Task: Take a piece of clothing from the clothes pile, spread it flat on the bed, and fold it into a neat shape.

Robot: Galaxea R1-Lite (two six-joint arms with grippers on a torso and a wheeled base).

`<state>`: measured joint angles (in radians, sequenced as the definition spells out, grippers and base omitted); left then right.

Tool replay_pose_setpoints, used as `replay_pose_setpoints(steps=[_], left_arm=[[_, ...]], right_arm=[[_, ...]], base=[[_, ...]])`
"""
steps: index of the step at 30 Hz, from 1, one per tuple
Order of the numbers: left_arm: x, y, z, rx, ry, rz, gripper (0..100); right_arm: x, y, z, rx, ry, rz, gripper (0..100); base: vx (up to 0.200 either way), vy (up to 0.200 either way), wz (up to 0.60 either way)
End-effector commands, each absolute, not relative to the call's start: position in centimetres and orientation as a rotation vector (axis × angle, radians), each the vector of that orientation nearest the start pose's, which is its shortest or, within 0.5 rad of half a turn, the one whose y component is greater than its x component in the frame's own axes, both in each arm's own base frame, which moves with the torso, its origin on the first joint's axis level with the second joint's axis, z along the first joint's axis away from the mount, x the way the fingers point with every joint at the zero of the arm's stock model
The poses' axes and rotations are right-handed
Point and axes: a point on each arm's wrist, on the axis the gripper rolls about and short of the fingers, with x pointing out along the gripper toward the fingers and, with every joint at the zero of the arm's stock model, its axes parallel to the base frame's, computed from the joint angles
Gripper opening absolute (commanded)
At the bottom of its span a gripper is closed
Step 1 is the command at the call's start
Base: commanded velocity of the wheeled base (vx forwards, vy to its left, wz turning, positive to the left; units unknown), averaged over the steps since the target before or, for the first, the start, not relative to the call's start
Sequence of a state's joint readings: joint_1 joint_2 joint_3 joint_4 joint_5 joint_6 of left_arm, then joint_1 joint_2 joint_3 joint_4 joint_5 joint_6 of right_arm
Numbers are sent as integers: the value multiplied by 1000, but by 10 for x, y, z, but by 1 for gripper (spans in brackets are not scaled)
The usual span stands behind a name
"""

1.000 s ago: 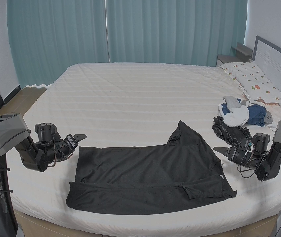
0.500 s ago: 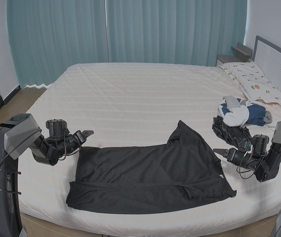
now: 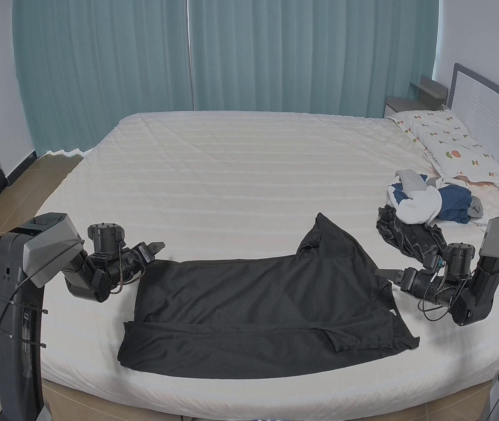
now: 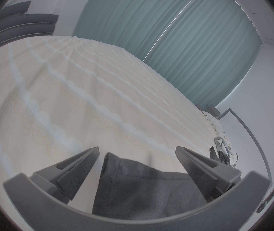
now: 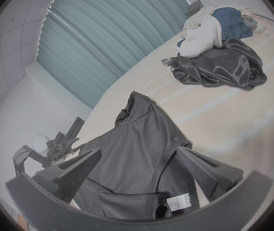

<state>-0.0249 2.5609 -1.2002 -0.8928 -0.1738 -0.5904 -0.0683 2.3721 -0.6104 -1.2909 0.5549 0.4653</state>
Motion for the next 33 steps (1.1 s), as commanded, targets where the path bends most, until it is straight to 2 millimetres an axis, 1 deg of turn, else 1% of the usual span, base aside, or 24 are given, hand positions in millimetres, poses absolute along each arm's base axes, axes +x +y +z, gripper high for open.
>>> replay_pose_setpoints(steps=[1, 5, 6, 7, 9, 13, 15, 17, 18, 19, 20, 23, 25, 26, 27, 29, 33], left_arm=[[451, -16, -39, -613, 522, -57, 100], [450, -17, -39, -617, 530, -72, 100], [450, -17, -39, -617, 533, -71, 0], [450, -17, -39, -617, 533, -71, 0], [451, -17, -41, -617, 530, -72, 0], [450, -16, -40, -622, 528, -70, 0], [450, -16, -40, -624, 530, -69, 0], [447, -16, -42, -624, 541, -65, 0], [446, -15, -42, -626, 543, -63, 0], [446, -15, -42, -626, 544, -62, 0], [445, -16, -41, -627, 543, -64, 0], [444, -16, -40, -639, 542, -61, 0], [444, -16, -40, -642, 543, -60, 0], [444, -16, -40, -642, 543, -60, 0], [444, -16, -40, -643, 541, -60, 0], [444, -16, -40, -648, 541, -59, 0], [444, -16, -38, -664, 538, -56, 0]], right_arm=[[346, -11, -22, 593, 555, 369, 100], [351, -8, -18, 585, 539, 381, 100], [353, -7, -17, 583, 534, 386, 100], [354, -7, -17, 582, 531, 387, 100], [363, -5, -14, 574, 511, 398, 100], [381, 5, -9, 569, 537, 402, 100], [398, 15, -5, 551, 524, 385, 100], [411, 22, -8, 539, 526, 372, 100], [417, 25, -8, 534, 530, 370, 100], [418, 26, -8, 533, 529, 370, 100], [429, 32, -3, 526, 535, 376, 100], [443, 40, 1, 517, 564, 366, 100], [453, 43, -3, 505, 573, 344, 100], [453, 43, -3, 505, 573, 344, 100], [466, 45, -10, 487, 562, 298, 100], [476, 51, -14, 470, 556, 264, 100], [487, 53, -28, 458, 575, 215, 100]], base=[[0, 0, 0], [0, 0, 0], [0, 0, 0], [0, 0, 0], [0, 0, 0], [0, 0, 0], [0, 0, 0], [0, 0, 0], [0, 0, 0], [0, 0, 0], [0, 0, 0], [0, 0, 0], [0, 0, 0], [0, 0, 0], [0, 0, 0], [0, 0, 0], [0, 0, 0]])
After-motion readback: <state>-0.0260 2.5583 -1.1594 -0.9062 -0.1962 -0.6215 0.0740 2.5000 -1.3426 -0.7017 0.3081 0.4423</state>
